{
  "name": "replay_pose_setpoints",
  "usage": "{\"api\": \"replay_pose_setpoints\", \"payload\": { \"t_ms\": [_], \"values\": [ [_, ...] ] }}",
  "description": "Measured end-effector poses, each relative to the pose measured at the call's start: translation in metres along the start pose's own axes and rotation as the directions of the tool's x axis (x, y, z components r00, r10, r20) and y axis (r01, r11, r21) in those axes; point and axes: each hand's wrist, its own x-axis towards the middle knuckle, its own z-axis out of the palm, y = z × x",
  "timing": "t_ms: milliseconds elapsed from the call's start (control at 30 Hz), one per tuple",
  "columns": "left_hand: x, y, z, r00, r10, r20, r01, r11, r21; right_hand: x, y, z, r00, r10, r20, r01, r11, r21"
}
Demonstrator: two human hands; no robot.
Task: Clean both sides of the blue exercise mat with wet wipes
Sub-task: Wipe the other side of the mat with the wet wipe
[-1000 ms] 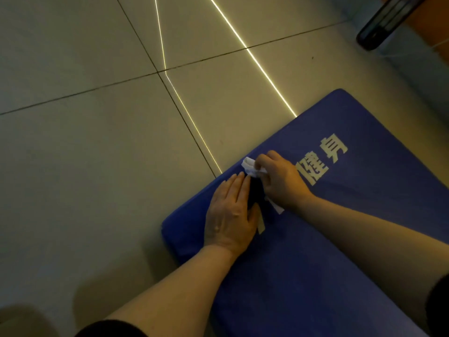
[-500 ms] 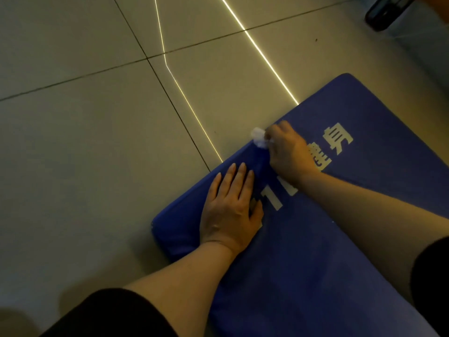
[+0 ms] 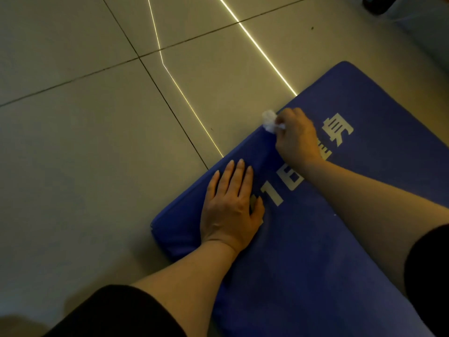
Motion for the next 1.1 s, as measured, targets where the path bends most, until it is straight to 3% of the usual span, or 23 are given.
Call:
{"api": "replay_pose_setpoints", "payload": {
  "t_ms": [67, 100, 233, 333, 467, 533, 667, 767, 867, 933, 1100],
  "values": [
    [0.0, 0.0, 0.0, 1.0, -0.002, -0.001, 0.002, 1.0, 0.001, 0.001, -0.001, 0.0, 0.989, 0.124, -0.084, -0.123, 0.992, 0.016],
    [0.0, 0.0, 0.0, 1.0, -0.001, -0.007, 0.001, 1.0, -0.002, -0.004, -0.005, 0.003, 0.991, 0.109, -0.078, -0.108, 0.994, 0.011],
    [0.0, 0.0, 0.001, 1.0, 0.001, -0.016, -0.001, 1.0, 0.001, -0.032, -0.017, 0.015, 0.986, -0.16, 0.036, 0.158, 0.986, 0.043],
    [0.0, 0.0, 0.001, 1.0, 0.004, -0.017, -0.004, 1.0, 0.002, -0.023, -0.007, 0.01, 0.968, -0.241, 0.074, 0.241, 0.97, 0.001],
    [0.0, 0.001, 0.0, 1.0, 0.006, -0.03, -0.006, 1.0, 0.007, -0.004, 0.007, 0.005, 0.997, 0.007, -0.079, -0.006, 1.0, 0.015],
    [0.0, 0.0, 0.0, 1.0, 0.007, -0.025, -0.007, 1.0, 0.01, -0.007, 0.003, 0.008, 0.992, 0.048, -0.113, -0.046, 0.999, 0.026],
    [0.0, 0.0, 0.001, 1.0, 0.007, -0.023, -0.007, 1.0, 0.01, -0.021, -0.001, 0.015, 0.988, -0.155, -0.012, 0.156, 0.987, 0.027],
    [0.0, 0.001, 0.001, 1.0, 0.01, -0.019, -0.01, 1.0, 0.01, -0.009, 0.01, 0.007, 0.976, -0.214, 0.03, 0.214, 0.976, -0.024],
    [0.0, 0.0, 0.0, 1.0, 0.01, -0.008, -0.009, 1.0, 0.009, 0.012, 0.027, -0.002, 0.995, 0.041, -0.086, -0.046, 0.998, -0.053],
    [0.0, 0.0, 0.0, 1.0, 0.011, -0.005, -0.011, 1.0, -0.001, 0.013, 0.03, -0.003, 0.97, 0.184, -0.158, -0.192, 0.981, -0.037],
    [0.001, 0.0, 0.0, 1.0, 0.011, -0.002, -0.011, 1.0, 0.007, -0.017, 0.012, 0.009, 0.993, -0.116, -0.005, 0.116, 0.993, 0.017]
  ]
}}
